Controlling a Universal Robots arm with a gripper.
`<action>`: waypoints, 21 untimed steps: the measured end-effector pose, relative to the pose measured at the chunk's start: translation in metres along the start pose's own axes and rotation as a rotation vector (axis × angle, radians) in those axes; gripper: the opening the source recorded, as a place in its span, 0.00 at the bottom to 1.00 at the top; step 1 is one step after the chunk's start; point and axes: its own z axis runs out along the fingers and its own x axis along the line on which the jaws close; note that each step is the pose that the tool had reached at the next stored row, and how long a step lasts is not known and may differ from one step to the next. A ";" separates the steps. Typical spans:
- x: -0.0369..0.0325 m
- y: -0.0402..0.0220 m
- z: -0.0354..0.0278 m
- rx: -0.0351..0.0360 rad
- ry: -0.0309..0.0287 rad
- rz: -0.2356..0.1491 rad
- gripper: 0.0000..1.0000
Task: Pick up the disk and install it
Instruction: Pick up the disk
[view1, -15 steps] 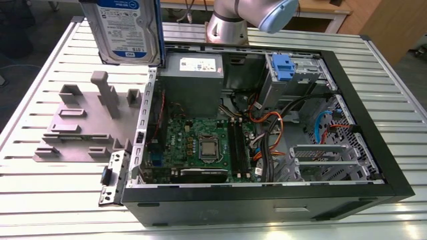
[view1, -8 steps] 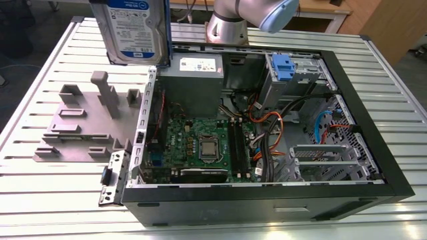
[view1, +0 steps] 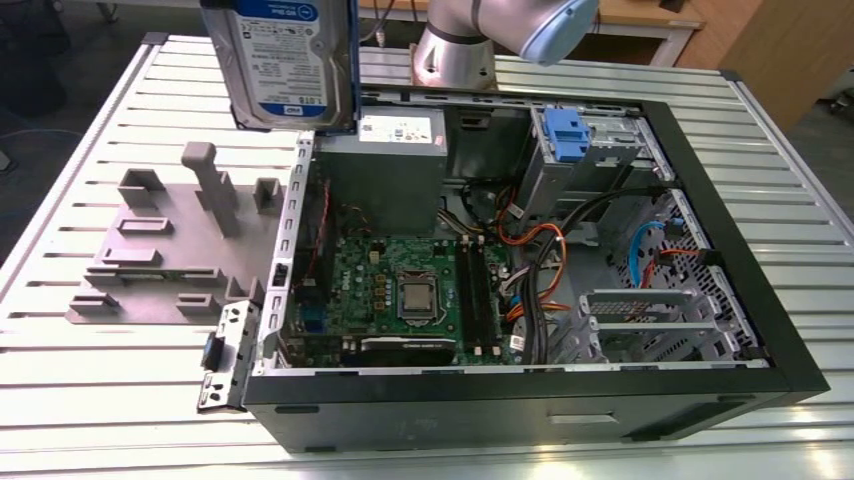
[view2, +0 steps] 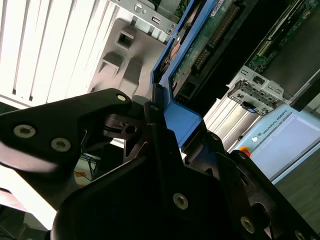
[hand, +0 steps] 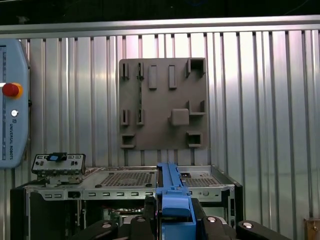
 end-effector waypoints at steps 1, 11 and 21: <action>-0.0001 -0.0018 0.0000 0.0000 0.0000 0.000 0.37; -0.0004 -0.0095 0.0000 0.0000 0.0004 0.000 0.37; 0.0020 -0.0096 0.0006 0.0000 0.0005 0.000 0.37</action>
